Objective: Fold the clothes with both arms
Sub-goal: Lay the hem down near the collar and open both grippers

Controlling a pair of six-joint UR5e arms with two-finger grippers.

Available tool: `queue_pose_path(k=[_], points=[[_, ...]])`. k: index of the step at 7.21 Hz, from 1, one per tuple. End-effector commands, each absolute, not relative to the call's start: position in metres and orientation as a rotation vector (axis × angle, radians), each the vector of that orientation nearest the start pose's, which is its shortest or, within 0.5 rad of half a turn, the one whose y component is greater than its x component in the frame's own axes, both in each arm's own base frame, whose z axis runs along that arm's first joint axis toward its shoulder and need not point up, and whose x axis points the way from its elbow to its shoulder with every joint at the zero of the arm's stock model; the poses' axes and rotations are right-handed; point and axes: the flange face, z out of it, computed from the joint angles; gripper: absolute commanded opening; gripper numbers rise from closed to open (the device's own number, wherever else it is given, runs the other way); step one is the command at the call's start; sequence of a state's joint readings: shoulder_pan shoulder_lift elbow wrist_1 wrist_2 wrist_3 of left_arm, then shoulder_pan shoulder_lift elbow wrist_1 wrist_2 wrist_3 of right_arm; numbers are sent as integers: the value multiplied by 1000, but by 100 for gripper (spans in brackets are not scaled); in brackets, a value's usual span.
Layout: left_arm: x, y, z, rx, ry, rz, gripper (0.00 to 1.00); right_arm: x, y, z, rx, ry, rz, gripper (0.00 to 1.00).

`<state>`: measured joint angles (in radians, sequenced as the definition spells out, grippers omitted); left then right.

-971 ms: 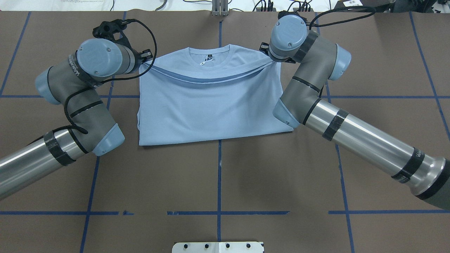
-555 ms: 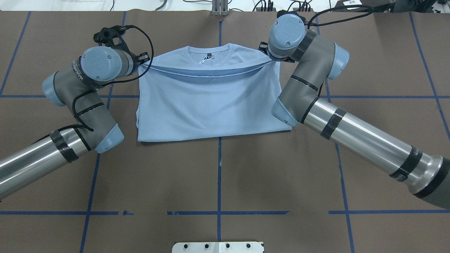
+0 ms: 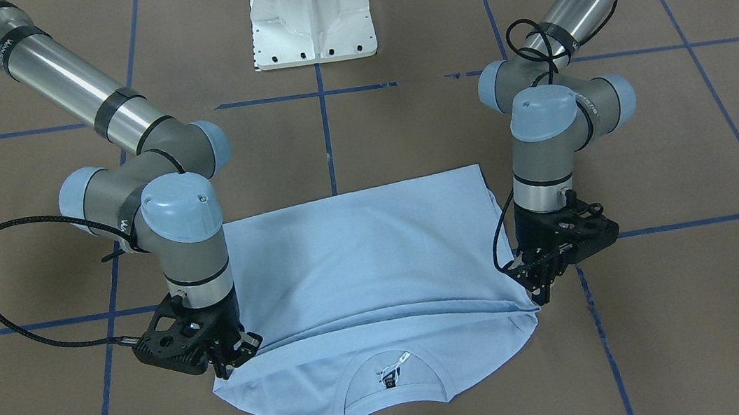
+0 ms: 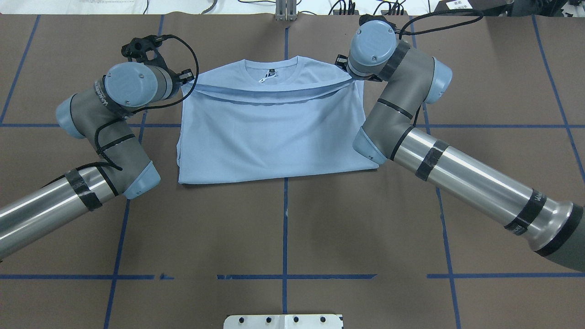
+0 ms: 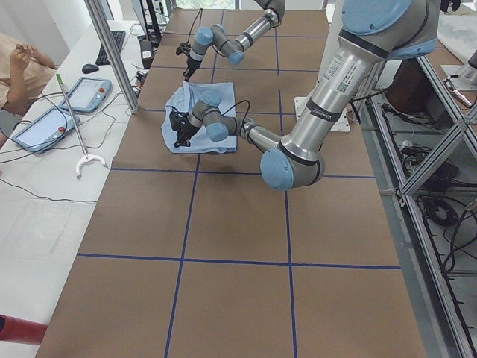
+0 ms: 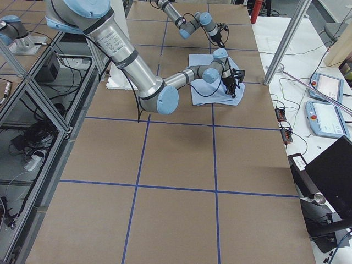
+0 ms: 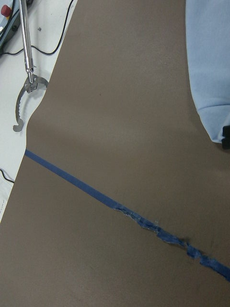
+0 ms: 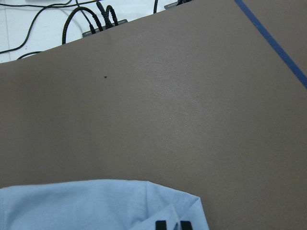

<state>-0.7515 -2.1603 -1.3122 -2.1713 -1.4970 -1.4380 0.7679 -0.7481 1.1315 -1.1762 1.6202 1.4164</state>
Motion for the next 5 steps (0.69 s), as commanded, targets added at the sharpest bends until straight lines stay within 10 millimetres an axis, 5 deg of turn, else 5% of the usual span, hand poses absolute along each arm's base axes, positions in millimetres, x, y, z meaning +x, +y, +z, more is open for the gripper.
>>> queue_pose_path(k=[1, 2, 3, 5], points=[[445, -613, 356, 493, 890, -604, 54, -489, -654, 277, 334, -801, 562, 44], [436, -611, 334, 513, 940, -609, 54, -470, -624, 269, 291, -902, 530, 55], [426, -608, 321, 490, 996, -594, 56, -460, -567, 277, 243, -973, 512, 62], [414, -597, 330, 463, 1122, -522, 48, -445, -495, 290, 162, -1033, 568, 67]])
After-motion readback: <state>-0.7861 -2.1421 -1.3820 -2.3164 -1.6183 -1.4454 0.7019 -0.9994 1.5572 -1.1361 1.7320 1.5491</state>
